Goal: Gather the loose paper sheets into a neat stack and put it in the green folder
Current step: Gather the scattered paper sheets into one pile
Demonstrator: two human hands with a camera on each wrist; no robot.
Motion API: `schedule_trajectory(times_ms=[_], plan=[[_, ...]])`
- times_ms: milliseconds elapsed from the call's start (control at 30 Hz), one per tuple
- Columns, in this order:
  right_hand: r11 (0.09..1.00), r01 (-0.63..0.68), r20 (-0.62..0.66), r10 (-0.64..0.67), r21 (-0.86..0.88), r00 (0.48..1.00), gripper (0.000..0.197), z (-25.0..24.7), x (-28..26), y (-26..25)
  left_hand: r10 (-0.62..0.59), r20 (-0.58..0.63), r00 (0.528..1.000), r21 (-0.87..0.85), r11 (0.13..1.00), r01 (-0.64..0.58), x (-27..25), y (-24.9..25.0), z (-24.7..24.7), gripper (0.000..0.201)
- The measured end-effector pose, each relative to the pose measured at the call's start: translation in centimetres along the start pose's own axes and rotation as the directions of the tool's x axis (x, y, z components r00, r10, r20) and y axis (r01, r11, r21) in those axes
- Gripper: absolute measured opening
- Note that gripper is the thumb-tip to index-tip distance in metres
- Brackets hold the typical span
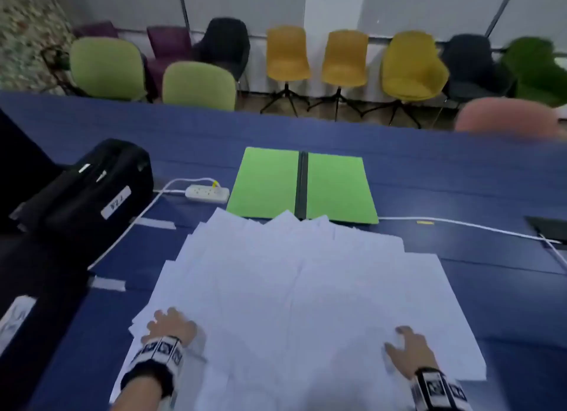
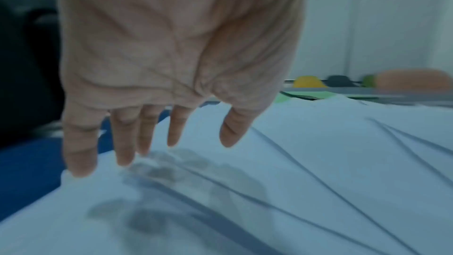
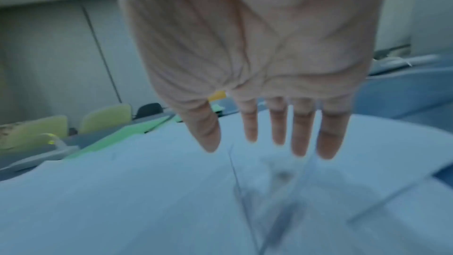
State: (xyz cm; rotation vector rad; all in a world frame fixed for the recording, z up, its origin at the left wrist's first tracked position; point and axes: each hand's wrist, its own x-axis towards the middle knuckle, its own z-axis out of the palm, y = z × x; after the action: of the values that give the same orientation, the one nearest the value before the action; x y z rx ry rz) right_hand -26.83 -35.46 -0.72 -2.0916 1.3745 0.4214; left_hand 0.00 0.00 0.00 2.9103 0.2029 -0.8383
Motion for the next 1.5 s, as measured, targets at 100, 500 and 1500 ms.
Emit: schedule_trajectory(times_ms=[100,500,1500], plan=[[0.966,-0.219,-0.063,0.229,0.137,0.971,0.062,1.2,0.1,-1.4,-0.177,0.009,0.984,-0.178,0.968,0.176,1.3,-0.1,-0.2,0.067],[0.662,-0.244,-0.113,0.448,0.709,0.887,0.094,4.6,-0.8,-3.5,-0.134,0.009,0.991,-0.717,0.69,0.099,3.5,0.2,1.9,0.066],[0.878,0.019,-0.008,-0.017,0.479,1.0,0.019,7.5,-2.3,-7.4,0.2,0.265,0.943,-0.763,0.642,0.078,-0.3,4.4,4.1,0.054]])
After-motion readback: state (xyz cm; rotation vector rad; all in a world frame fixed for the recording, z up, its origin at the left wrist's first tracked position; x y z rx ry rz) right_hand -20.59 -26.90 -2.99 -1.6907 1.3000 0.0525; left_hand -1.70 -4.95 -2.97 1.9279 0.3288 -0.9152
